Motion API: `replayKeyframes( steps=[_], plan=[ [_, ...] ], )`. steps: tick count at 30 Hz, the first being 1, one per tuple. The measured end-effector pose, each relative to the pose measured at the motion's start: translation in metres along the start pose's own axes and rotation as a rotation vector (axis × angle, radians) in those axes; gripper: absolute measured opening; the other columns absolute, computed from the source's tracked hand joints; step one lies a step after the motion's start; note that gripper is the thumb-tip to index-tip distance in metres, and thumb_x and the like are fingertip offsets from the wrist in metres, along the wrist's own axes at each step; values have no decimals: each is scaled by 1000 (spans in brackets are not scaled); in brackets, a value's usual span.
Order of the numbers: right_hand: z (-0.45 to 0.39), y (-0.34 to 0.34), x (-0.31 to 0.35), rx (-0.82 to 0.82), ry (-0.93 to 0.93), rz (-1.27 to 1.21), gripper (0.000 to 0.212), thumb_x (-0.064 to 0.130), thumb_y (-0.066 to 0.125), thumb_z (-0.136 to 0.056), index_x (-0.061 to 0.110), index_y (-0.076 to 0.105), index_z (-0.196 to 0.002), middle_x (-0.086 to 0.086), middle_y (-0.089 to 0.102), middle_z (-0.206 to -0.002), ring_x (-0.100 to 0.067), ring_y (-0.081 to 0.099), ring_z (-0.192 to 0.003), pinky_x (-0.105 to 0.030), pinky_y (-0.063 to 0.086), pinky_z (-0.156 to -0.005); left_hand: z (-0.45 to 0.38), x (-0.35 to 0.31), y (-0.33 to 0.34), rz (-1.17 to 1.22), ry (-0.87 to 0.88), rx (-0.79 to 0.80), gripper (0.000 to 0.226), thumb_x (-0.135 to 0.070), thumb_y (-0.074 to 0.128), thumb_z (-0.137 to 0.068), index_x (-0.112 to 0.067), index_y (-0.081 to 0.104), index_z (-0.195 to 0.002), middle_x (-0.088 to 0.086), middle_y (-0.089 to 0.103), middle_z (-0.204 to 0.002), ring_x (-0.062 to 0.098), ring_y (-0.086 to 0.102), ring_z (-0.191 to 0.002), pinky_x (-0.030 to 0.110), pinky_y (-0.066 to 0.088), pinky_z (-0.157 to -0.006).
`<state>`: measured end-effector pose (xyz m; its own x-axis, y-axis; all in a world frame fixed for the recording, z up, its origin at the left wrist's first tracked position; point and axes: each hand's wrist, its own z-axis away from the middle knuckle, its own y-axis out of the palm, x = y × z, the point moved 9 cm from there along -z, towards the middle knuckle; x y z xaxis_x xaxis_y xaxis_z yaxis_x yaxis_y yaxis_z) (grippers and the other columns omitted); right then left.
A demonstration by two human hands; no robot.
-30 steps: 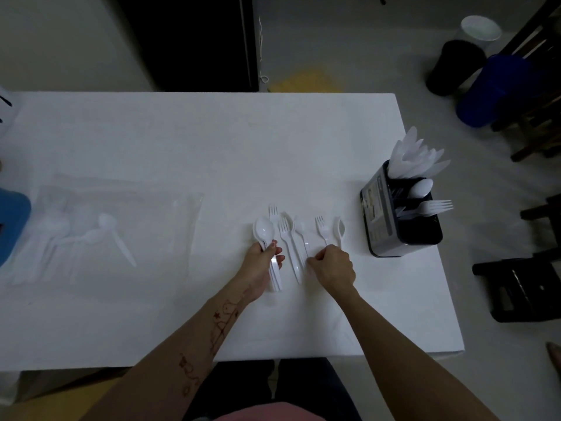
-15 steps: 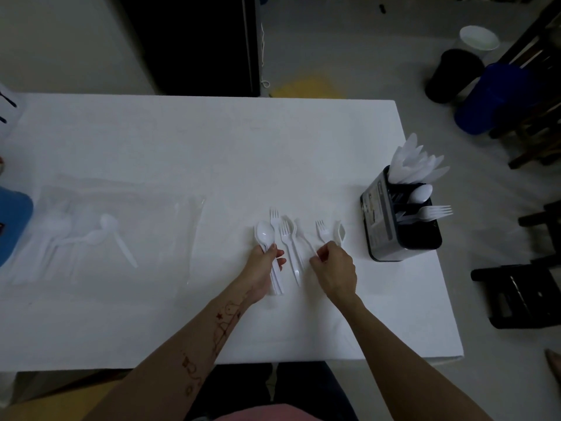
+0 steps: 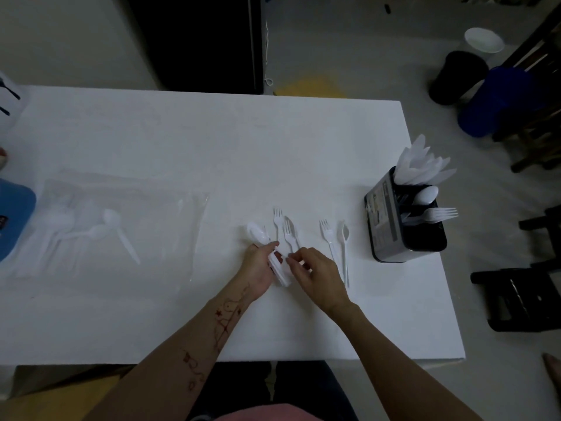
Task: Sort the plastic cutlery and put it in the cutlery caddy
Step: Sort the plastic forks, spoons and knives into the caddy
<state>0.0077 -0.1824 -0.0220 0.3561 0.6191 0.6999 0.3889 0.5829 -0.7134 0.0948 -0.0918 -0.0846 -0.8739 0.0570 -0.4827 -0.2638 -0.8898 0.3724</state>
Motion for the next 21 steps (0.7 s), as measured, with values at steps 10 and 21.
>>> replayKeyframes(
  steps=[10, 21],
  plan=[
    [-9, 15, -42, 61, 427, 223, 27, 19, 60, -92, 10, 52, -116, -9, 56, -114, -24, 55, -100, -34, 50, -75, 6, -21, -49, -99, 170, -213, 11, -8, 40, -101, -2, 49, -104, 9, 56, -95, 20, 59, -79, 30, 51, -77],
    [6, -13, -81, -155, 660, 59, 19, 24, 59, -96, 6, 60, -90, -6, 67, -84, -25, 64, -78, -33, 50, -70, 7, -19, -61, -62, 134, -229, 15, -8, 39, -101, -6, 52, -92, 7, 57, -88, 20, 58, -77, 30, 51, -72]
  ],
)
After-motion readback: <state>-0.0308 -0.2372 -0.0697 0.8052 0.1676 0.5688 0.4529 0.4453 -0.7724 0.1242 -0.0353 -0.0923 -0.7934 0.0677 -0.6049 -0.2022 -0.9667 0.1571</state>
